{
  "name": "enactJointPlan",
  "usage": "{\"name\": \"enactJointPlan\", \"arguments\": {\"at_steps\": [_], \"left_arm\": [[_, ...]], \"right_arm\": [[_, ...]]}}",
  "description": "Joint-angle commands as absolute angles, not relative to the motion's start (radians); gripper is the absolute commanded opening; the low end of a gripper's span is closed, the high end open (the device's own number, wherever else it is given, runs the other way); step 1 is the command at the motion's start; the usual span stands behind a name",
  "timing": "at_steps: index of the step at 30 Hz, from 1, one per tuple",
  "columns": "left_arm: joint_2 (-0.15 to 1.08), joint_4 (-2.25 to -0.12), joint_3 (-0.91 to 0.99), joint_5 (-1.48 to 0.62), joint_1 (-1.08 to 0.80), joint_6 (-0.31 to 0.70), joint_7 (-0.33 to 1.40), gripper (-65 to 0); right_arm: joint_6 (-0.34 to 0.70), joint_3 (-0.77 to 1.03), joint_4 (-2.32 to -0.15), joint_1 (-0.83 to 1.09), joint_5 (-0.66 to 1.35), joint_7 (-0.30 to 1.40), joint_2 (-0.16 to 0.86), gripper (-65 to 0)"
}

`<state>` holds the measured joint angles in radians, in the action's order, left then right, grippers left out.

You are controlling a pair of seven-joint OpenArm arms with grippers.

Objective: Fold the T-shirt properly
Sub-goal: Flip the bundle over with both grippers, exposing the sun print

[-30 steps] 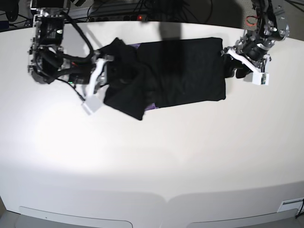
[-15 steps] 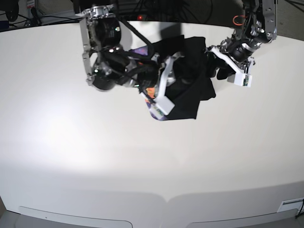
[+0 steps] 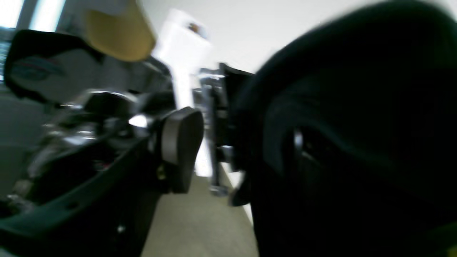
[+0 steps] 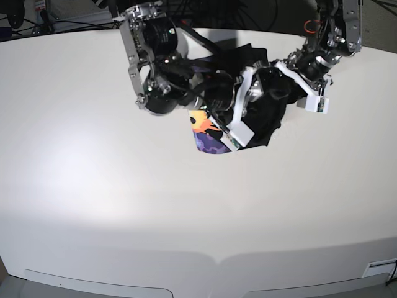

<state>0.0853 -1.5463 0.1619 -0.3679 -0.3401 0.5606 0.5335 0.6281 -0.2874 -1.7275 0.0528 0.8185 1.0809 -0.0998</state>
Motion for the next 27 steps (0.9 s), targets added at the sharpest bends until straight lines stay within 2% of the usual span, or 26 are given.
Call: {"name": "enactJointPlan", "arguments": {"at_steps": [1,7,9,14,19,23,27], "left_arm": [[0.093,-1.541,0.158,-0.34,-0.349,0.557,0.609,-38.6],[0.189,-1.546,0.158,-0.343,-0.35,0.552,0.618,-38.6],[0.226,-1.553,0.158,-0.358,-0.35,0.523,0.628,-38.6],[0.346,-1.593,0.158,-0.404,-0.35,0.421,0.628,-38.6],[0.435,-1.663,0.158,-0.52,-0.36,0.333,0.643,-39.0],[0.434,-1.744,0.158,-0.612,-0.396,0.332,0.633,-44.3],[0.406,-1.851,0.158,-0.64,-0.425,0.332,0.635,-53.2]], "right_arm": [[0.632,-0.289,-1.745,0.039,0.867,1.061,-0.109,-31.4],[0.632,-0.289,-1.745,0.038,1.012,1.085,-0.134,-31.4],[0.632,-0.289,-1.745,0.033,1.035,1.114,-0.142,-31.4],[0.64,-0.287,-1.745,0.005,1.023,1.116,-0.144,-31.4],[0.64,-0.287,-1.745,-0.052,0.899,1.115,-0.144,-32.3],[0.639,-0.287,-1.745,-0.109,0.733,1.087,-0.129,-48.6],[0.638,-0.287,-1.745,-0.142,0.57,1.023,-0.083,-65.0]]}}
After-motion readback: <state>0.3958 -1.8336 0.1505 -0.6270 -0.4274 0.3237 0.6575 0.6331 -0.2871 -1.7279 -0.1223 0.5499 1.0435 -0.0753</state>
